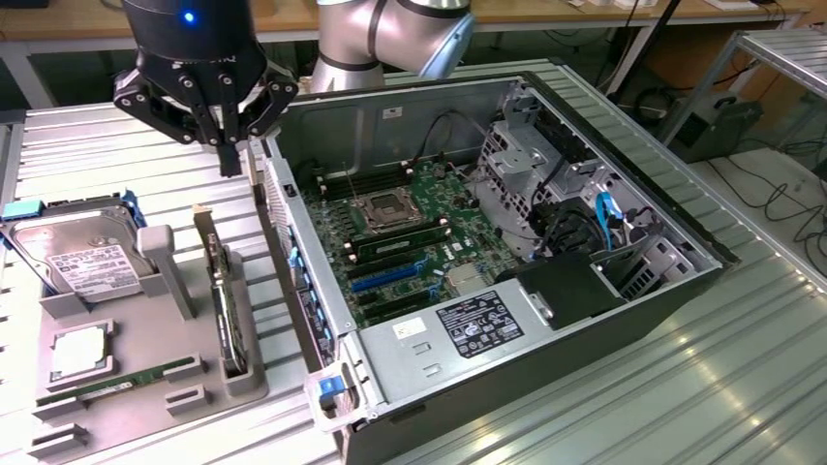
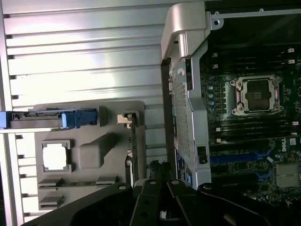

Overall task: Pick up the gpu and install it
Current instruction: 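Reach for the gpu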

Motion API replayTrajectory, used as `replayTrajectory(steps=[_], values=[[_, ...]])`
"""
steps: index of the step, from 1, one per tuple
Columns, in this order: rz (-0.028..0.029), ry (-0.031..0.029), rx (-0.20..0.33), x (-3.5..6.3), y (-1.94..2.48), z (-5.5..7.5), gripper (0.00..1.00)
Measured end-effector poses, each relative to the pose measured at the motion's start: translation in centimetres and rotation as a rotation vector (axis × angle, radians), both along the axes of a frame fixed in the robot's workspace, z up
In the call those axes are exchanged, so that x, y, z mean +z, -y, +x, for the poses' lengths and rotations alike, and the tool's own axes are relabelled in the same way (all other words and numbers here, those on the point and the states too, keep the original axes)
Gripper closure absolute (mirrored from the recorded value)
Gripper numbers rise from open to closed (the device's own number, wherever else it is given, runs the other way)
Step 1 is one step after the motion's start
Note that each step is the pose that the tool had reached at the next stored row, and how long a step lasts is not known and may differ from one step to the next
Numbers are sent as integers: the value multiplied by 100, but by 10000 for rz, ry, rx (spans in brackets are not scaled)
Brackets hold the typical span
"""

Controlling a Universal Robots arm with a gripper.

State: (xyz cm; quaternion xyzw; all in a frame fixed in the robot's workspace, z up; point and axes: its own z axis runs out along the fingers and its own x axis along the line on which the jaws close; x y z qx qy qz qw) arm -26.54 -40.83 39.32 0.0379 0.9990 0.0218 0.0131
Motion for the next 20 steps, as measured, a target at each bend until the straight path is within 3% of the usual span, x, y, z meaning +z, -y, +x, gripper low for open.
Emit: replayTrajectory(steps=[9,10,13,16,17,18,20], values=[[0,0,0,0,37,0,89],[0,0,0,0,57,0,89],[0,1,0,0,207,0,89],[0,1,0,0,411,0,89],[0,0,0,-1,501,0,89],[0,0,0,-1,551,0,89],[0,1,1,-1,567,0,89]])
